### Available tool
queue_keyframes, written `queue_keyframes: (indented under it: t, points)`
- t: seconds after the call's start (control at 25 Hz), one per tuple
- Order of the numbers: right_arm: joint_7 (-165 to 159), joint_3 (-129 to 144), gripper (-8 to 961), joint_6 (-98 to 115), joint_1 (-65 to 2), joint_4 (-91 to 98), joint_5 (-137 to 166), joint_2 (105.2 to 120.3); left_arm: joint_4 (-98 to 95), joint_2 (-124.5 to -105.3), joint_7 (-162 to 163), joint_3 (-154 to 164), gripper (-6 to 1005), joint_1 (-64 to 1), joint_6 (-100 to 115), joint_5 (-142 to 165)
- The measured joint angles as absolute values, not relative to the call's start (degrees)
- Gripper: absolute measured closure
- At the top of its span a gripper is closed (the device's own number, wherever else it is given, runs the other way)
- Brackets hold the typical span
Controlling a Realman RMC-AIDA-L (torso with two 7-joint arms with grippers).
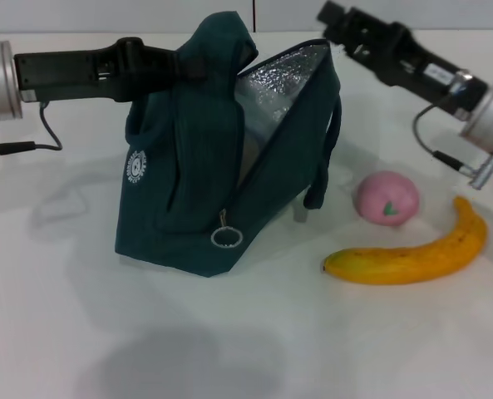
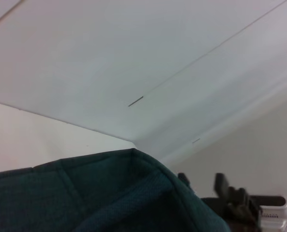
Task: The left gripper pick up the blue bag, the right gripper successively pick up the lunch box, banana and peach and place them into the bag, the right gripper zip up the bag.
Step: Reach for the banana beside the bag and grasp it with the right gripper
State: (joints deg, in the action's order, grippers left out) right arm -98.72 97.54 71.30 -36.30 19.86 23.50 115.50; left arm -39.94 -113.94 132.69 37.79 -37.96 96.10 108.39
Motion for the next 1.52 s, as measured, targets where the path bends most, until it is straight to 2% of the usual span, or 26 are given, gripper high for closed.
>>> queue_keyframes:
  t: [0.08,0.2,0.28,0.32,0.52,0.6,0.72,0.8,0.84,0.88,0.92,1.04,1.28,1.52]
  points:
    - [-97.46,96.08,601,72.27,-35.30,19.72,23.92,114.77,-40.14,-113.85,132.61,37.79,966,-37.73,96.08,108.39]
    - [-92.46,95.17,502,75.76,-33.95,20.12,25.33,111.83,-40.22,-113.73,132.53,37.79,966,-37.69,96.06,108.39]
    - [-89.57,94.95,435,78.13,-33.84,21.41,27.90,109.03,-40.24,-113.69,132.53,37.79,966,-37.69,96.08,108.39]
    - [-88.56,94.87,402,79.13,-33.84,23.23,30.87,106.86,-40.25,-113.65,132.53,37.79,966,-37.69,96.10,108.39]
    - [-93.52,92.72,171,79.00,-34.21,36.48,50.15,98.89,-40.26,-113.54,132.40,38.03,966,-37.67,96.38,108.41]
    - [-99.07,88.54,170,79.29,-34.76,42.44,62.19,97.83,-40.25,-113.54,132.25,38.10,966,-37.66,96.44,108.44]
    - [-107.55,77.61,169,83.94,-35.91,52.28,87.73,99.33,-40.00,-113.58,131.92,38.13,965,-37.62,96.48,108.43]
    - [-109.36,71.69,170,89.40,-36.82,57.76,101.49,101.61,-39.97,-113.60,131.84,38.16,965,-37.57,96.53,108.45]
    - [-109.70,67.33,170,94.29,-37.88,61.96,110.51,103.75,-39.96,-113.59,131.76,38.19,965,-37.54,96.55,108.50]
    - [-109.67,66.58,170,95.79,-38.13,62.88,112.62,104.19,-39.94,-113.57,131.71,38.20,965,-37.54,96.56,108.52]
    - [-109.49,64.54,171,99.49,-38.99,65.73,117.81,105.53,-39.93,-113.55,131.66,38.21,965,-37.53,96.56,108.52]
    - [-108.76,65.05,172,106.46,-41.08,69.57,124.99,107.09,-39.90,-113.55,131.58,38.24,965,-37.53,96.57,108.45]
    - [-108.27,70.40,174,109.15,-44.30,70.49,133.79,109.05,-39.80,-113.64,131.80,38.28,965,-37.83,96.58,108.75]
    - [-105.27,71.65,174,108.08,-45.35,70.26,139.77,112.23,-39.80,-113.81,132.17,38.32,965,-37.78,96.60,108.51]
